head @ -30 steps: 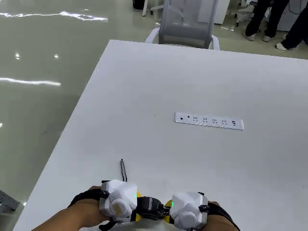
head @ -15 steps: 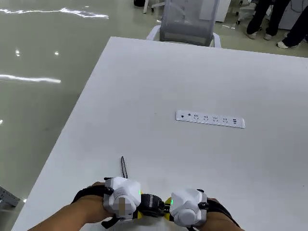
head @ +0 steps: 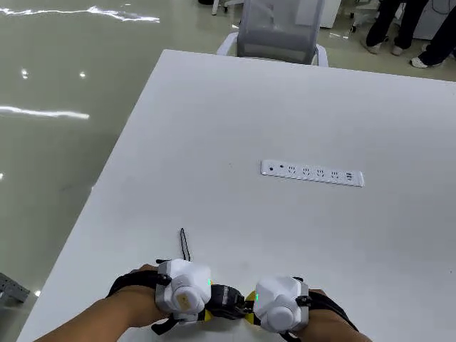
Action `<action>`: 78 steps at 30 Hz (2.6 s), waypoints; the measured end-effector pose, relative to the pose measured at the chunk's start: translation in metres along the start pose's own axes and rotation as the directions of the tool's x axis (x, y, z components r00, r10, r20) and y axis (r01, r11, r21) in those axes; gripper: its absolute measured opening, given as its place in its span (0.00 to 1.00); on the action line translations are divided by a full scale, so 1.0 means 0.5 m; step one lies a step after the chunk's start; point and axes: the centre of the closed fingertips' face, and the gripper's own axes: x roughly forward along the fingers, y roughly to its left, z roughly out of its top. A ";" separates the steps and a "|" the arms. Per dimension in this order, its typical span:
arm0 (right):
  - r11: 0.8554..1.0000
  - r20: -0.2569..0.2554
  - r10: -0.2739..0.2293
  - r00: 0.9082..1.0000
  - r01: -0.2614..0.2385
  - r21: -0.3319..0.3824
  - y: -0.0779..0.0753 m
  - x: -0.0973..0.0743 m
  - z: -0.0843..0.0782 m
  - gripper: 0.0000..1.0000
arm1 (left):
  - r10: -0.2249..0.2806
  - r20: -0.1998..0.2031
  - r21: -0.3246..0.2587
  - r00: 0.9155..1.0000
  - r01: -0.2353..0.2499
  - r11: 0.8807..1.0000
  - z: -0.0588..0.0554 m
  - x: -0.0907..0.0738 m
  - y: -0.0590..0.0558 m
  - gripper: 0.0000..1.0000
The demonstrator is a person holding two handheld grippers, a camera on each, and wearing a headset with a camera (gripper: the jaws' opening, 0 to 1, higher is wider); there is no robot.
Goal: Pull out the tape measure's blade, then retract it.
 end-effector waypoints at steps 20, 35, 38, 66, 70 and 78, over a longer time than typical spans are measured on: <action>1.000 -0.010 0.006 1.000 -0.006 0.004 0.003 -0.005 -0.008 0.11 | -0.015 -0.010 0.006 1.000 0.015 1.000 0.001 -0.002 0.001 0.26; 1.000 -0.020 0.012 1.000 -0.012 0.003 0.005 -0.015 -0.023 0.11 | -0.012 -0.023 0.003 1.000 0.012 1.000 0.000 -0.005 -0.001 0.26; 1.000 -0.023 0.015 1.000 -0.015 0.003 0.004 -0.016 -0.026 0.11 | -0.012 -0.024 0.002 1.000 0.012 1.000 0.001 -0.005 -0.001 0.26; 1.000 -0.034 -0.004 0.999 0.005 0.018 0.003 -0.042 -0.056 0.11 | -0.018 -0.033 0.021 0.999 0.019 1.000 -0.002 -0.001 -0.001 0.27; 1.000 -0.034 -0.006 0.999 0.007 0.018 0.003 -0.043 -0.058 0.11 | -0.020 -0.034 0.020 0.999 0.021 1.000 0.000 -0.001 -0.001 0.27; 1.000 -0.033 -0.008 0.999 0.009 0.023 0.003 -0.047 -0.065 0.11 | -0.017 -0.041 0.016 0.999 0.017 1.000 0.001 0.001 -0.003 0.27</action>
